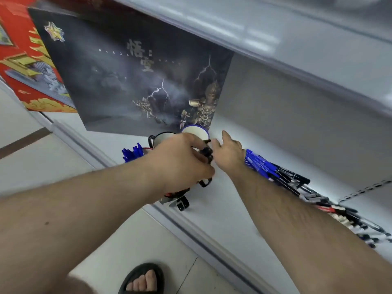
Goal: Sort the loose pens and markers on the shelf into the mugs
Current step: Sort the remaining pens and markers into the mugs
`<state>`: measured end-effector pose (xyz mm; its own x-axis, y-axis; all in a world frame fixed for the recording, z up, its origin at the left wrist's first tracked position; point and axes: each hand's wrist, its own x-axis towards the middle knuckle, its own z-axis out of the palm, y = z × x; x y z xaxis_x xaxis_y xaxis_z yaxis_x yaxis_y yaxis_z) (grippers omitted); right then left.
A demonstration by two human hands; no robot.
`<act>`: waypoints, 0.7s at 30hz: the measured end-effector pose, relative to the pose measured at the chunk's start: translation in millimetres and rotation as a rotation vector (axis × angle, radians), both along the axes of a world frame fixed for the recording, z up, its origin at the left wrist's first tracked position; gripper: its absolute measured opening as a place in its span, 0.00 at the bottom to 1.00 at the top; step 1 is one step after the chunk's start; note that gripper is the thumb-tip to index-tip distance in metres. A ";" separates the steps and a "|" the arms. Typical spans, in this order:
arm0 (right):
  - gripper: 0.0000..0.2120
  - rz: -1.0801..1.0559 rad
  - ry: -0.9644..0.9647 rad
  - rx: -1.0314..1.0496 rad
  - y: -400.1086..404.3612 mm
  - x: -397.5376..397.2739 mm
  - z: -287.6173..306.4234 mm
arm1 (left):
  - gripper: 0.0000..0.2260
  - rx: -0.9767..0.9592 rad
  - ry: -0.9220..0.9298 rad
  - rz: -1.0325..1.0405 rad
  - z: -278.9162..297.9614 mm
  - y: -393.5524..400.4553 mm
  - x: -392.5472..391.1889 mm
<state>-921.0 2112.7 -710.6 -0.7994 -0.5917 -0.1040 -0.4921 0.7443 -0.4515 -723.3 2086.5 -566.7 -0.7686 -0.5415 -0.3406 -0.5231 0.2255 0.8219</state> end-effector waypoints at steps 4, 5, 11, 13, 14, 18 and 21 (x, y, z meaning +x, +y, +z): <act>0.17 -0.057 0.038 0.124 74.5 -16.7 -19.7 | 0.12 0.050 0.014 -0.043 -21.7 17.5 -23.6; 0.16 -0.066 0.044 0.178 91.5 -22.8 -23.6 | 0.12 0.125 -0.001 -0.039 -33.7 23.3 -28.5; 0.19 -0.095 0.025 0.351 140.0 -65.1 -45.8 | 0.09 0.410 -0.106 -0.058 -97.9 52.6 -44.2; 0.18 -0.106 0.014 0.350 140.7 -77.8 -51.4 | 0.07 0.455 -0.118 -0.057 -113.3 57.5 -49.1; 0.19 -0.108 0.022 0.349 138.4 -84.1 -53.8 | 0.06 0.478 -0.124 -0.055 -120.4 59.4 -51.8; 0.38 -0.032 0.028 0.452 123.7 -105.7 -62.6 | 0.06 0.574 -0.149 -0.053 -142.3 67.5 -58.4; 0.52 0.055 0.009 0.580 109.7 -116.5 -67.5 | 0.07 0.609 -0.179 -0.064 -153.1 70.1 -58.3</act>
<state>-1037.6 2222.4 -778.0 -0.7716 -0.4810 -0.4163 -0.5391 0.8418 0.0266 -781.7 2156.6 -719.8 -0.6958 -0.1648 -0.6990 -0.6651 -0.2195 0.7138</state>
